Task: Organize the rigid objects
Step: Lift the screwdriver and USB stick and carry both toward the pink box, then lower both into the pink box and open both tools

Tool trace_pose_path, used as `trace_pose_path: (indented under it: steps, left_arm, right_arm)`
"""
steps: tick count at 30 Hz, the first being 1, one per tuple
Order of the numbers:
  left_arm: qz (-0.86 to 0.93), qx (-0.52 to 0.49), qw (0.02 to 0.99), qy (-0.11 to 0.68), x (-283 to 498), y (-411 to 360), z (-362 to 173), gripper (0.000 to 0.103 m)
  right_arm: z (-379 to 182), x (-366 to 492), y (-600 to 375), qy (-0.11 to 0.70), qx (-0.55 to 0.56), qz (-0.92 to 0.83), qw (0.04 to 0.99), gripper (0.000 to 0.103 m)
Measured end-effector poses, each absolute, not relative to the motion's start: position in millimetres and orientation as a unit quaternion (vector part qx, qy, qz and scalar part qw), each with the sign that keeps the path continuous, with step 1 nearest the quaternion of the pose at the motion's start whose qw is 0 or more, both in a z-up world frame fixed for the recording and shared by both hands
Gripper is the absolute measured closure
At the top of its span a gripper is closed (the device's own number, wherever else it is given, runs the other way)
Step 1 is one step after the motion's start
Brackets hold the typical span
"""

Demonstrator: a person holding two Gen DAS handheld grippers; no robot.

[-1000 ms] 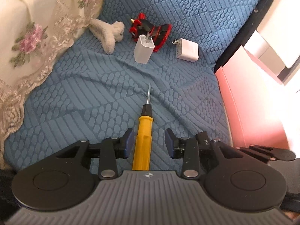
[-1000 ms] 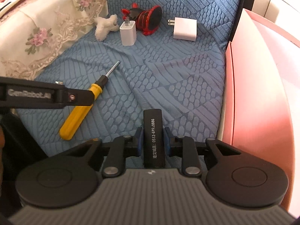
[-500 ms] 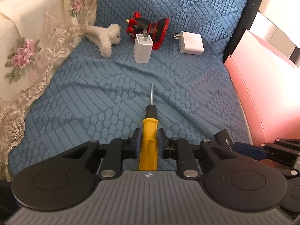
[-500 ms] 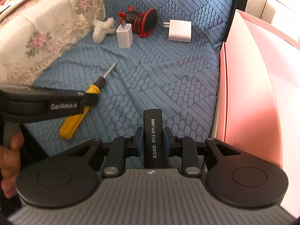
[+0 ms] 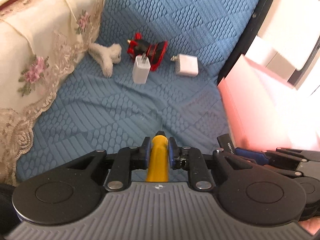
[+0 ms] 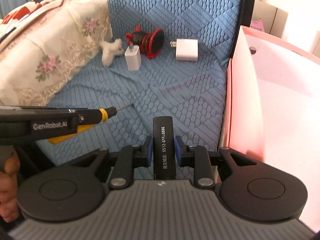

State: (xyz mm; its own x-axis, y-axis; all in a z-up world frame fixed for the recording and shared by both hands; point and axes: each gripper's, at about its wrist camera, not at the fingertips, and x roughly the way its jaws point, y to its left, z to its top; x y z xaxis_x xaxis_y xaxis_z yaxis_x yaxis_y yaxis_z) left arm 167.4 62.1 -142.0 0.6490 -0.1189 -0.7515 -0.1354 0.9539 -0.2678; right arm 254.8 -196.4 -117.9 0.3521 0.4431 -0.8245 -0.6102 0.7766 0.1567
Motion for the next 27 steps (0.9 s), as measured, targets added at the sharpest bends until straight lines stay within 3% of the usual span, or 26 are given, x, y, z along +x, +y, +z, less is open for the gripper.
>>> trace_pose_path:
  steps: [27]
  left_arm:
    - [-0.075,-0.163,0.923,0.34,193.0,-42.4,8.7,0.082]
  right_arm:
    - [22.0,311.6,-298.4,0.388,-0.063,0.298,0.87,0.076]
